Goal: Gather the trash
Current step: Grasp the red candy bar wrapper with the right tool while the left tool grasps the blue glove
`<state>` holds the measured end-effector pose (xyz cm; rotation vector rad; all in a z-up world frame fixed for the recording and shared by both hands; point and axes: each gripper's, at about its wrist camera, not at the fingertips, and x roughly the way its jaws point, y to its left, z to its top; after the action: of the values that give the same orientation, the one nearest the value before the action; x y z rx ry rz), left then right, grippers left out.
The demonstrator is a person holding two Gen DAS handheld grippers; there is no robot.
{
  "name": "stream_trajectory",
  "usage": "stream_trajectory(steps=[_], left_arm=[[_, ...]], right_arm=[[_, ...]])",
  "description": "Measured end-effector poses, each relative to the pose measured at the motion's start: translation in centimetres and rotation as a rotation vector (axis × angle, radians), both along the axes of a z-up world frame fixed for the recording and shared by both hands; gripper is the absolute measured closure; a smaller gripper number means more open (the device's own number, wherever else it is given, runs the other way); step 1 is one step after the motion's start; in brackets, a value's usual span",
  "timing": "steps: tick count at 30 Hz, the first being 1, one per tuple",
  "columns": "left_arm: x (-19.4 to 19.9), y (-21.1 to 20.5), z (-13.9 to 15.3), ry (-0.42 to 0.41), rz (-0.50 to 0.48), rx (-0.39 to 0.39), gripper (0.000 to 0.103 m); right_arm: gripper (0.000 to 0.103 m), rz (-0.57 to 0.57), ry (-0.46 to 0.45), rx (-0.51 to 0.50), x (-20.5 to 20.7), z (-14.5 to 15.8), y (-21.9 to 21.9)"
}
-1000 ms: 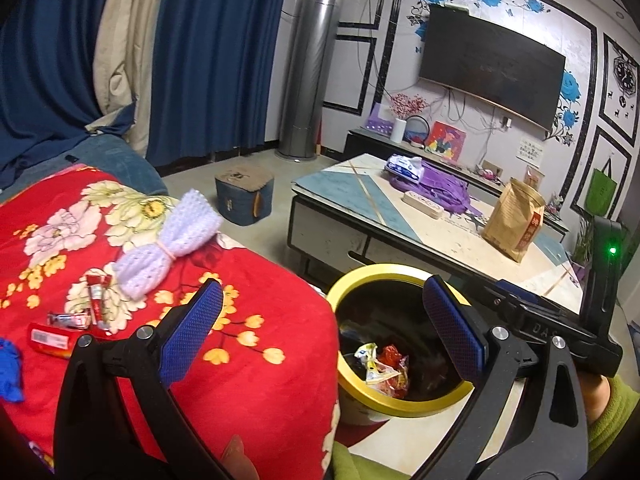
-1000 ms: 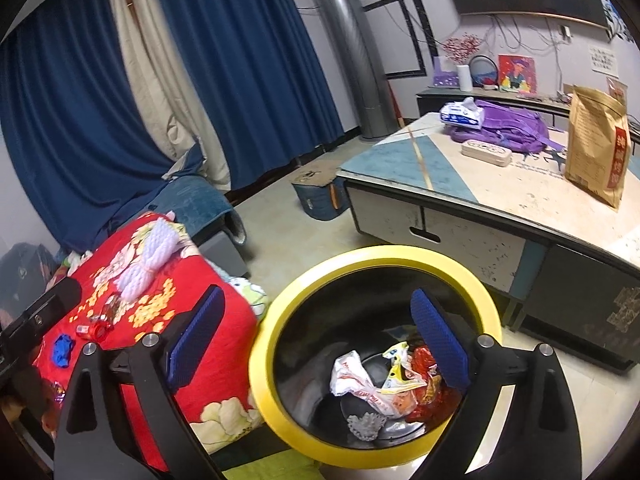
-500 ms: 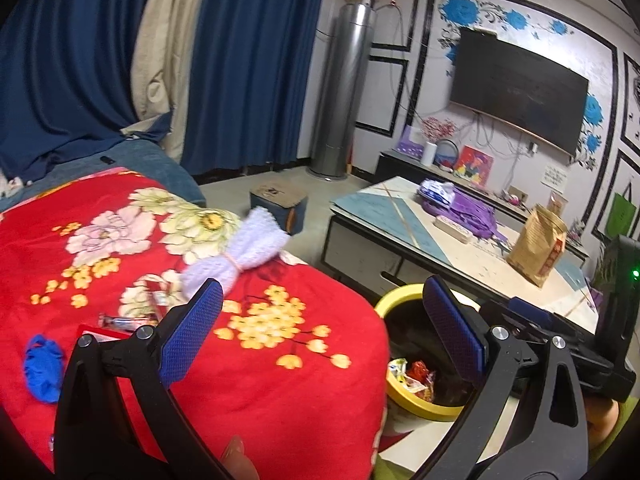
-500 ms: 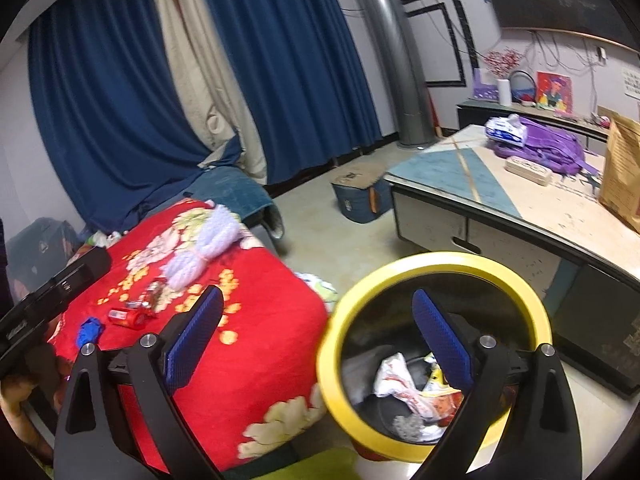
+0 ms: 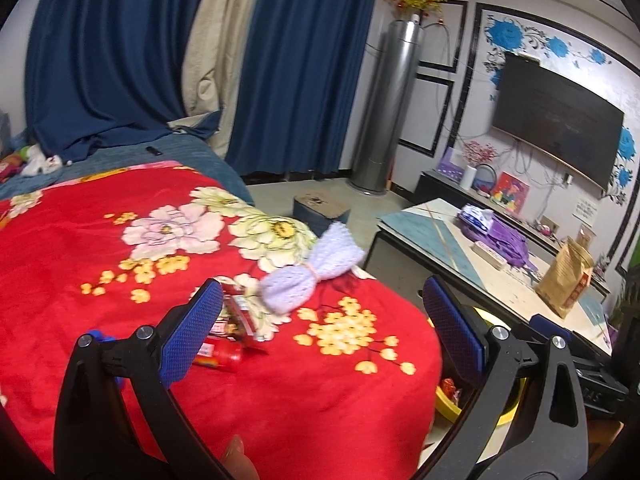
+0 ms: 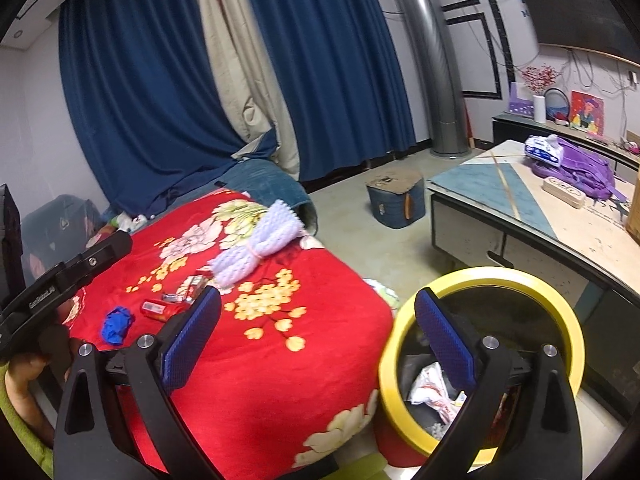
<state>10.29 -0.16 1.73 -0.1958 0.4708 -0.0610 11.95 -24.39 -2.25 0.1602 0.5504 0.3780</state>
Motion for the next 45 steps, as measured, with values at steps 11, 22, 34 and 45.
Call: stream_trajectory(steps=[11, 22, 34, 45], left_arm=[[-1.5, 5.6, -0.2, 0.028, 0.123, 0.041, 0.011], [-2.0, 11.7, 0.7, 0.054, 0.213, 0.069, 0.011], [-3.4, 16.0, -2.9, 0.17, 0.235, 0.07, 0.011], [-2.6, 16.7, -5.8, 0.249, 0.207, 0.017, 0.011]], right_arm=[[0.008, 0.088, 0.003, -0.018, 0.2, 0.3, 4.3], [0.008, 0.181, 0.018, -0.075, 0.9, -0.4, 9.9], [0.01, 0.263, 0.071, -0.091, 3.9, -1.5, 15.3], [0.021, 0.322, 0.125, -0.116, 5.9, -2.9, 19.8]])
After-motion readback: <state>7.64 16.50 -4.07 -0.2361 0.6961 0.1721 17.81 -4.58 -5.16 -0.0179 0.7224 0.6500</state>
